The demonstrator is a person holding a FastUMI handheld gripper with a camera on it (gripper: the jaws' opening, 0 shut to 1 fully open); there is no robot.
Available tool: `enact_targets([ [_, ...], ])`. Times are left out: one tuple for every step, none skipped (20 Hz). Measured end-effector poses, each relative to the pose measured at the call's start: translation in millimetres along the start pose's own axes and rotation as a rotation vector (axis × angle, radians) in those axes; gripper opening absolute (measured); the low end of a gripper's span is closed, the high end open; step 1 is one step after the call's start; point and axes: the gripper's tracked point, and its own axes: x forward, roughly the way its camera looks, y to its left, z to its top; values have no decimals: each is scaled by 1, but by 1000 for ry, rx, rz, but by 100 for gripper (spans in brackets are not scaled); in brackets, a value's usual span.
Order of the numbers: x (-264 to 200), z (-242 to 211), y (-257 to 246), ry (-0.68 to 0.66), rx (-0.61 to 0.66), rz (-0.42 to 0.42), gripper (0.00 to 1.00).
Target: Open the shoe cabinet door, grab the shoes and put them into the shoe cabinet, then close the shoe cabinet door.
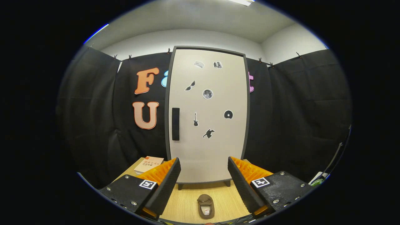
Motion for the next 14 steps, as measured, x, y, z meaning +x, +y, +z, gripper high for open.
enact_targets([
  [1,0,0,-1,-5,0,95],
  [2,1,1,-5,-6,-1,95],
  [3,1,1,-5,0,-1,95],
  [3,0,3,0,8,3,95],
  [4,-1,4,2,14,6,95],
  [5,-1,3,5,15,6,95],
  [6,-1,3,2,12,8,95],
  [8,-1,4,5,9,8,95],
  [9,-1,6,4,11,12,95],
  [11,0,9,0,15,19,95],
  [13,1,12,-2,19,25,95],
  [16,1,15,-3,21,31,95],
  [18,1,18,-3,19,35,95],
  [20,2,20,-6,14,41,95],
])
